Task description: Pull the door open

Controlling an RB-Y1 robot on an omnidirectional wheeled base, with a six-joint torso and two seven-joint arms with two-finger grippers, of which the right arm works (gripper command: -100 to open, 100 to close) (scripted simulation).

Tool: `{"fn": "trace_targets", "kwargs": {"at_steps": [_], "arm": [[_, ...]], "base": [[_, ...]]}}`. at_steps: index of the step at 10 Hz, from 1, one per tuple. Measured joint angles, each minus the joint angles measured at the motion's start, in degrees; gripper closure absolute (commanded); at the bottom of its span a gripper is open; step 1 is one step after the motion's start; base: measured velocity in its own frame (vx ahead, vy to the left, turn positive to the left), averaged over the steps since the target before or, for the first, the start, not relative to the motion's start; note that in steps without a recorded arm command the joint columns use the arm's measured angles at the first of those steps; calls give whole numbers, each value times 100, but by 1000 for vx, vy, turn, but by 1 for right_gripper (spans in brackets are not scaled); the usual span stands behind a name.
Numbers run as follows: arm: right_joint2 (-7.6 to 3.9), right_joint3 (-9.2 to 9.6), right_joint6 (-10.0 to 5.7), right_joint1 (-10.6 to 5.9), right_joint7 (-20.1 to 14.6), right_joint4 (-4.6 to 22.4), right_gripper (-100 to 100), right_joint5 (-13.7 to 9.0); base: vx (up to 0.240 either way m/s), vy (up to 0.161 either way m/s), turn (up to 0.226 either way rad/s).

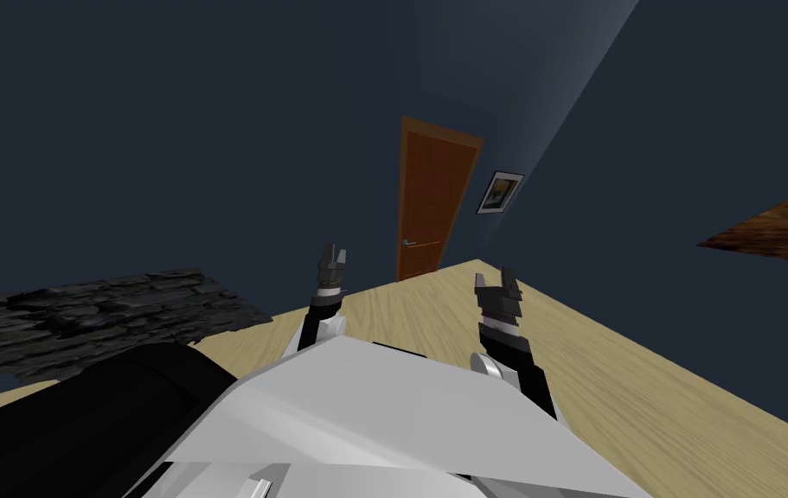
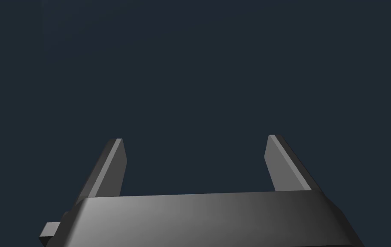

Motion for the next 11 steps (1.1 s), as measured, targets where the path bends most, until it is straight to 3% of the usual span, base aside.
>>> {"fn": "trace_targets", "kwargs": {"at_steps": [4, 11], "arm": [[-60, -49, -74, -168, -60, 361, -100, 45], [-149, -104, -316, -508, -181, 1237, -100, 182]], "base": [[79, -3, 56], [82, -10, 65]]}}
